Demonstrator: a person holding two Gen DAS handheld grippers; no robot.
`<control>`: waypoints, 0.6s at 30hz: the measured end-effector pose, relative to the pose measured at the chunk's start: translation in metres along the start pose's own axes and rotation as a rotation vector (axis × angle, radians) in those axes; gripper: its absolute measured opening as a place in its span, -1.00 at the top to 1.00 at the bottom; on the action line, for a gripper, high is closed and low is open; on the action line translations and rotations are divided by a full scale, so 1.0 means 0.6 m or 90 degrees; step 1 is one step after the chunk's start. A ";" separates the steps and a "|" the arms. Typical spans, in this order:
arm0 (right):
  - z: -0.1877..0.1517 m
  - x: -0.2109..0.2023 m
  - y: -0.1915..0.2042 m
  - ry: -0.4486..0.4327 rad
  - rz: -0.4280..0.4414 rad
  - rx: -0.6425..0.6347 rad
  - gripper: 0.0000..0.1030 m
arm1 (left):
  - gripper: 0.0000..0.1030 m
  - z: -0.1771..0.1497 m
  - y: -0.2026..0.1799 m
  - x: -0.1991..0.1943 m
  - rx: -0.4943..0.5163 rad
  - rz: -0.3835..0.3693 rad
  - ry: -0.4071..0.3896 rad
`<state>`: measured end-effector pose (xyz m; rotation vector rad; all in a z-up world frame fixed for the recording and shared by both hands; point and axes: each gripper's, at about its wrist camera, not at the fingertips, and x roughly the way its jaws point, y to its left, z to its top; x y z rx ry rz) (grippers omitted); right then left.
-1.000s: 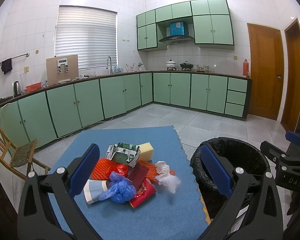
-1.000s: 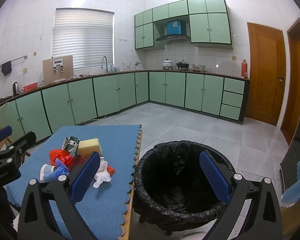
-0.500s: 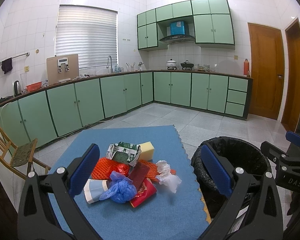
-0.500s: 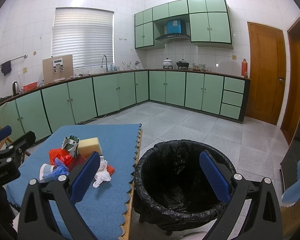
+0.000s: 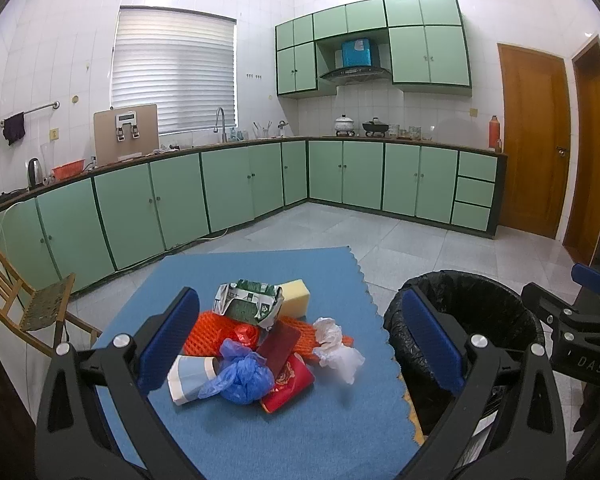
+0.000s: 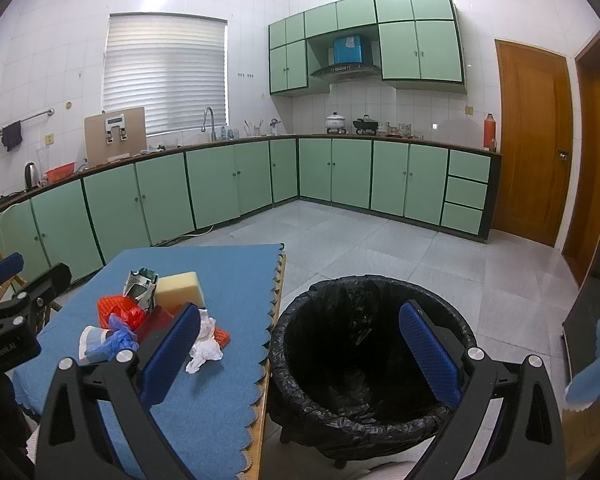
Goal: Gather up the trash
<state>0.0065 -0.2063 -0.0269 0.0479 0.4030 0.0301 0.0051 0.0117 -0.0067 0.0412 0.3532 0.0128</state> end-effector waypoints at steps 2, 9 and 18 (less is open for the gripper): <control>0.001 -0.001 -0.001 0.001 0.000 0.000 -0.89 | -0.90 -0.001 0.000 0.002 -0.001 0.000 0.001; 0.004 0.006 0.001 0.011 0.006 -0.002 -0.89 | -0.90 -0.004 0.002 0.011 -0.008 0.002 0.009; -0.003 0.046 0.014 0.049 0.018 -0.006 -0.89 | -0.90 -0.015 0.037 0.048 -0.005 0.048 0.026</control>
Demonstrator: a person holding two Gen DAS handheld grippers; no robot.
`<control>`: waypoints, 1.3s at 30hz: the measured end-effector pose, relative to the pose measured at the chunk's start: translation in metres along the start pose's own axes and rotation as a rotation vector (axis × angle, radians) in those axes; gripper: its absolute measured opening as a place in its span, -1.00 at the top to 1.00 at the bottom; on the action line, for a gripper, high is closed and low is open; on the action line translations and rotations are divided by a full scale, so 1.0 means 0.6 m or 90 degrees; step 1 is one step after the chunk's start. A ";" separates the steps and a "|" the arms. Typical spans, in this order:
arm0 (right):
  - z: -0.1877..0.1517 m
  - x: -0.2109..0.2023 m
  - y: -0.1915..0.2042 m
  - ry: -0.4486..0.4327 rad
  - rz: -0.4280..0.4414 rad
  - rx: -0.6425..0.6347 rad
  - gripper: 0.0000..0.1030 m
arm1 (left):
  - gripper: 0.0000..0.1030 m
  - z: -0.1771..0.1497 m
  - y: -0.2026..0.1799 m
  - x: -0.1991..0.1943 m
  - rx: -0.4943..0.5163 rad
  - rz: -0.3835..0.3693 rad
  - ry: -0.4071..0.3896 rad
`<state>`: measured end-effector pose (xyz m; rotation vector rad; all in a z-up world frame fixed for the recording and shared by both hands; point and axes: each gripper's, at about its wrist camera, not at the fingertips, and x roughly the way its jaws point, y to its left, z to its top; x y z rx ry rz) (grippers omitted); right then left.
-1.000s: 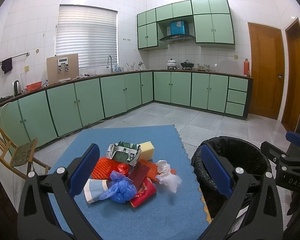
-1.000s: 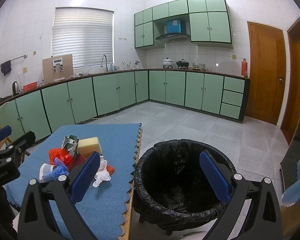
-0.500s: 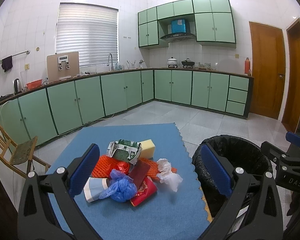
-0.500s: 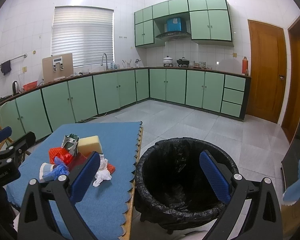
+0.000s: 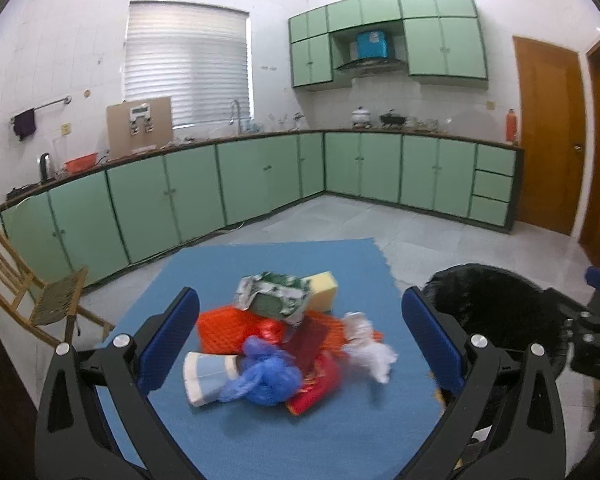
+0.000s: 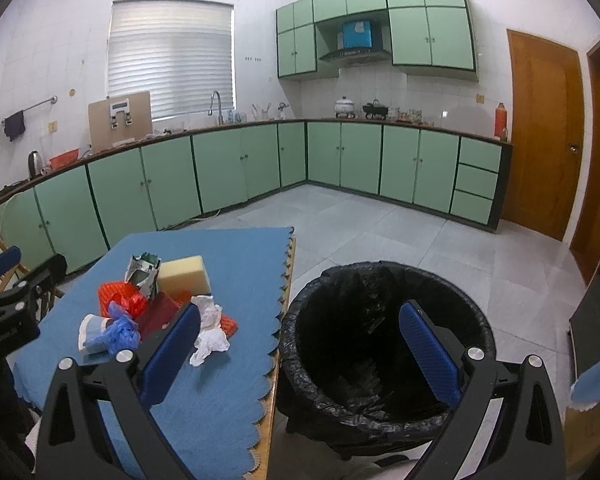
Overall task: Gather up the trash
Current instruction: 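Grasp the white tissue with the right tool while the left tool grasps the blue plastic bag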
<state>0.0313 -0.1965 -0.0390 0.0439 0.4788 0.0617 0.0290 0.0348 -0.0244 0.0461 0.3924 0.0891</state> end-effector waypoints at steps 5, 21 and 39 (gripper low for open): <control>-0.007 0.041 0.017 0.030 0.010 0.002 -0.89 | -0.90 -0.019 0.044 0.042 -0.006 0.049 0.028; -0.055 0.217 0.116 0.117 0.080 -0.042 -0.71 | -0.90 -0.093 0.133 0.146 -0.027 0.077 0.121; -0.119 0.348 0.177 0.258 0.182 -0.074 0.55 | -0.58 -0.128 0.127 0.191 -0.032 0.036 0.173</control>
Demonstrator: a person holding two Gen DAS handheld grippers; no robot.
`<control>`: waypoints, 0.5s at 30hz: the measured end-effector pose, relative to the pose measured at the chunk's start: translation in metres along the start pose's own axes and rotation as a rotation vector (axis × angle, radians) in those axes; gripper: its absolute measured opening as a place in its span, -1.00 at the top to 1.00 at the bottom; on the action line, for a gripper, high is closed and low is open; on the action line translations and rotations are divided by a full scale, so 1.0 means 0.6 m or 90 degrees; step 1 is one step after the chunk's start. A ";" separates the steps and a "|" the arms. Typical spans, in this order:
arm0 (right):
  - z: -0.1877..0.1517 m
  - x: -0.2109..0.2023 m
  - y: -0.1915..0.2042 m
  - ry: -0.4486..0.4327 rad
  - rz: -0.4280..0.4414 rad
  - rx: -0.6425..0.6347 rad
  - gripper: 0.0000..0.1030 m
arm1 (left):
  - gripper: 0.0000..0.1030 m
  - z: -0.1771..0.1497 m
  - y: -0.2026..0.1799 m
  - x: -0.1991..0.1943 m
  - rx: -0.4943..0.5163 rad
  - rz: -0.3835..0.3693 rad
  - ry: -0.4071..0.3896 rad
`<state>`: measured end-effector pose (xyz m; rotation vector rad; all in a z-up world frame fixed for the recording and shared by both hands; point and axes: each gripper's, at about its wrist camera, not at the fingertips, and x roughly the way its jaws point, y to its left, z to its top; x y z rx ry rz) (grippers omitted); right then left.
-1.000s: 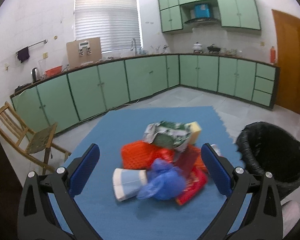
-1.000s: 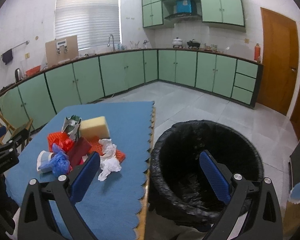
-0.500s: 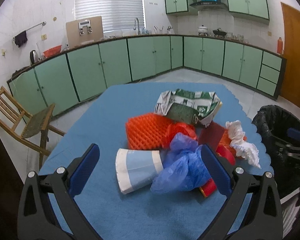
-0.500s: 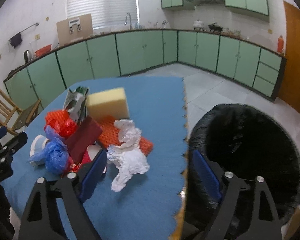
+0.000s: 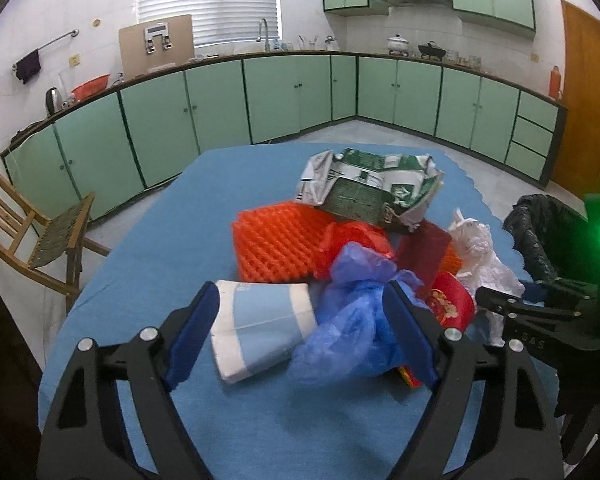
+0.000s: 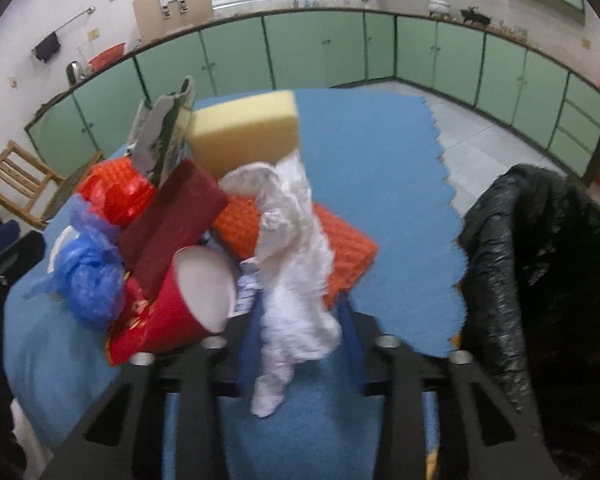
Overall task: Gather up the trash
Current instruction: 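Grasp the white tissue with the right tool while the left tool grasps the blue plastic bag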
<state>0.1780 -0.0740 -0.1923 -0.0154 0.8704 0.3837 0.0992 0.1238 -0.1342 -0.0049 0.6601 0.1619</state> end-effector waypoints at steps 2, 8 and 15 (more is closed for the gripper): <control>-0.002 -0.003 0.001 -0.002 0.005 -0.002 0.71 | -0.59 0.000 -0.008 0.001 0.004 -0.007 0.003; 0.001 -0.045 0.004 -0.040 0.022 -0.005 0.82 | -0.60 -0.005 -0.030 0.008 0.016 -0.022 0.011; 0.005 -0.095 -0.009 -0.075 0.014 0.009 0.82 | -0.39 -0.015 -0.056 0.018 0.042 -0.033 0.024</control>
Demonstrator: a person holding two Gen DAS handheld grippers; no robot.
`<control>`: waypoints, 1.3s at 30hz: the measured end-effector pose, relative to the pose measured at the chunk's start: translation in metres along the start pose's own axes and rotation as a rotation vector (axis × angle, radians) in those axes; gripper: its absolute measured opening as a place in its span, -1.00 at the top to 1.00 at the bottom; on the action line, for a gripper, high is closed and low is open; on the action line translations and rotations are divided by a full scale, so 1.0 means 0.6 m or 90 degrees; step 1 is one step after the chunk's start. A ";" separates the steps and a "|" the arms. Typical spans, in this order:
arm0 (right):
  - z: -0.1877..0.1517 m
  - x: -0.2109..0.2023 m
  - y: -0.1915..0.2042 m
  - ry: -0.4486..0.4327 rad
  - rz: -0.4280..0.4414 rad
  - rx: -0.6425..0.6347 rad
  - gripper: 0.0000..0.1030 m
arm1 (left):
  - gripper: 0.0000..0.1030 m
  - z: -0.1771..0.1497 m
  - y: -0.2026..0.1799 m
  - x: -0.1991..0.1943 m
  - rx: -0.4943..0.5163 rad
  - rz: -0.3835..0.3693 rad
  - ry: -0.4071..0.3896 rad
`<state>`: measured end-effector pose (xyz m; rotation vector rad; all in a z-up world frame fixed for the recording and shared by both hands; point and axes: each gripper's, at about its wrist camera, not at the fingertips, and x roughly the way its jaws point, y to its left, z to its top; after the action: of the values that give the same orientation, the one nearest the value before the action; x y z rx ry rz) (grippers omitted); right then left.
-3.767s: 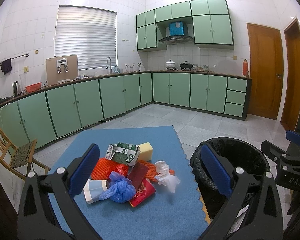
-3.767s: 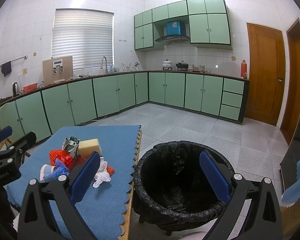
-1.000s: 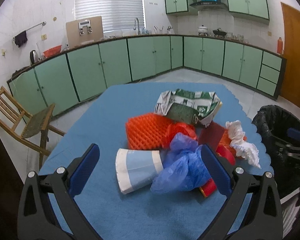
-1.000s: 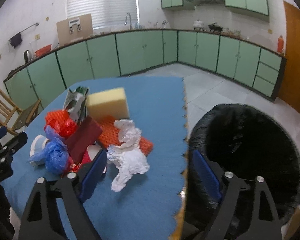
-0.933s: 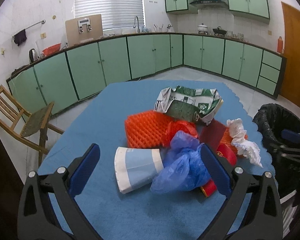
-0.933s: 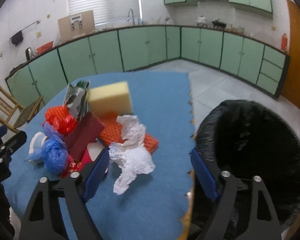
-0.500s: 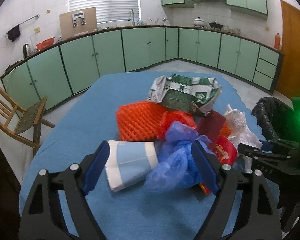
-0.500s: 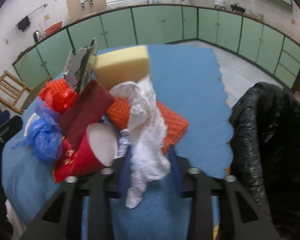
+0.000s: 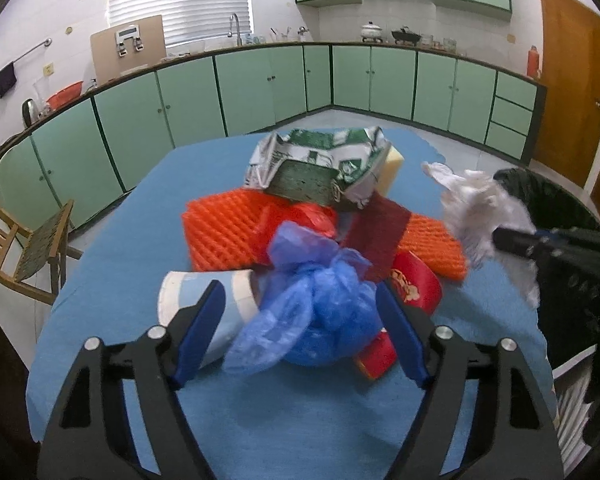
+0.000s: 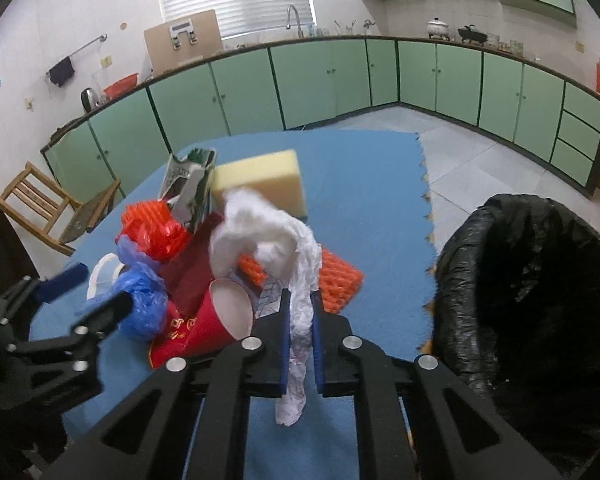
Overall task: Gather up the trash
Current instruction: 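Grasp the white tissue with the right tool while the left tool grasps the blue plastic bag, then carry tissue and blue bag over the black bin and open both tools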
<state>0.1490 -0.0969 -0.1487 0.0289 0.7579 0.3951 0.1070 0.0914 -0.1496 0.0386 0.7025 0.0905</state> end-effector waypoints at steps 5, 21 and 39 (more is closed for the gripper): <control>-0.001 -0.009 -0.013 -0.001 -0.011 0.005 0.82 | -0.07 -0.006 -0.017 0.019 0.015 -0.004 0.016; 0.027 -0.073 -0.032 -0.070 0.010 0.050 0.82 | 0.70 0.019 -0.026 -0.065 0.001 -0.044 -0.046; 0.004 -0.180 -0.190 -0.123 -0.121 0.145 0.82 | 0.70 0.086 -0.210 -0.084 0.061 -0.242 -0.100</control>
<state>0.1185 -0.2407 -0.0943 0.2040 0.6052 0.1209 0.1105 -0.0390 -0.0862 0.0029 0.5467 -0.3083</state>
